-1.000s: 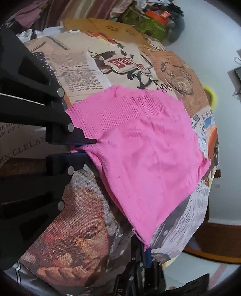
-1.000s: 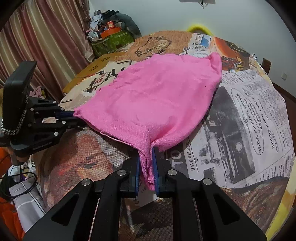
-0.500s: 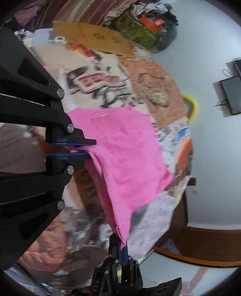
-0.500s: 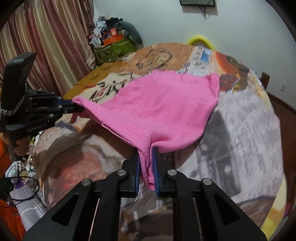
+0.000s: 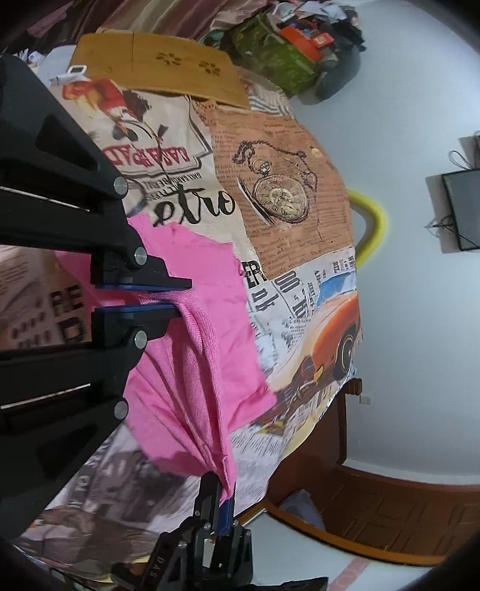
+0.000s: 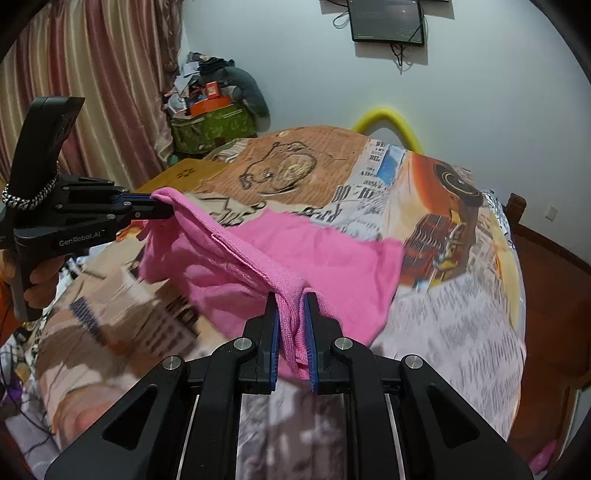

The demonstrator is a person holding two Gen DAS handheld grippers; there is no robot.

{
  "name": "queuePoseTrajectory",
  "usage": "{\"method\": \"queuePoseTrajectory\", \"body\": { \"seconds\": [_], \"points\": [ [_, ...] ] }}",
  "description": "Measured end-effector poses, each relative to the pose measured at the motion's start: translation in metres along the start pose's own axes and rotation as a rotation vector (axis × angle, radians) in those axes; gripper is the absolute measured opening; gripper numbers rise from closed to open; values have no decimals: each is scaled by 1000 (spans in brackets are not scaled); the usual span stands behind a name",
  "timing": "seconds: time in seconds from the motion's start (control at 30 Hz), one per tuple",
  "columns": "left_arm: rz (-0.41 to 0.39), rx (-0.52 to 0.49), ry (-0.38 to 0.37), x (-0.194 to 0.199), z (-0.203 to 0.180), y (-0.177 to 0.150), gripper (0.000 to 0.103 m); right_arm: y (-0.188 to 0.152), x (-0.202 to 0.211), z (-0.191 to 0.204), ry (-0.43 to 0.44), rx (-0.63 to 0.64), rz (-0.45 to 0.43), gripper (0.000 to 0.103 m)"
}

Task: Fold small clothes
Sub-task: 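Grasp the cardigan edge with both grippers and fold it over the body, then open both grippers and release the folded cardigan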

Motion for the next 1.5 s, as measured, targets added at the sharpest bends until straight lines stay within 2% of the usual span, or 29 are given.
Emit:
{"method": "queuePoseTrajectory", "body": {
  "seconds": [0.3,0.43,0.53,0.67,0.8,0.83,0.9,0.93,0.97,1.07,1.27,1.43,1.5],
  "points": [
    [59,-20,17,-68,19,30,7,23,-49,-26,-36,1,37,11],
    [110,-6,15,-102,27,35,7,24,-72,-39,-45,-11,70,11],
    [106,-14,22,-113,34,37,17,25,-85,-47,-58,-23,89,11],
    [70,47,56,-107,55,41,34,30,-87,-65,-112,-88,55,11],
    [38,96,74,-85,79,39,37,36,-73,-82,-124,-156,26,11],
    [36,107,82,-78,85,35,41,36,-67,-83,-119,-164,19,12],
    [34,121,85,-69,92,29,46,36,-58,-82,-108,-166,13,18],
    [39,130,84,-64,97,24,48,35,-52,-81,-101,-163,10,25],
    [45,139,82,-62,99,19,49,34,-48,-79,-96,-161,6,32],
    [73,176,57,-58,104,2,51,25,-42,-71,-83,-140,17,41],
    [109,183,-17,-60,87,-29,57,-3,-47,-52,-50,-122,82,43],
    [151,165,-43,-74,74,-47,57,-18,-61,-53,-67,-135,106,43],
    [166,170,-53,-80,72,-51,54,-16,-65,-57,-87,-138,100,43]
  ]
}}
Point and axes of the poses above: each gripper's, at about its wrist camera, not at the fingertips, and x roughly against the way its jaws point, z to its left, y to its top, the point moved 5 cm from there along -x, roughly the way its jaws point, and after that the axes turned 7 degrees about -y, right-handed, at the moved point
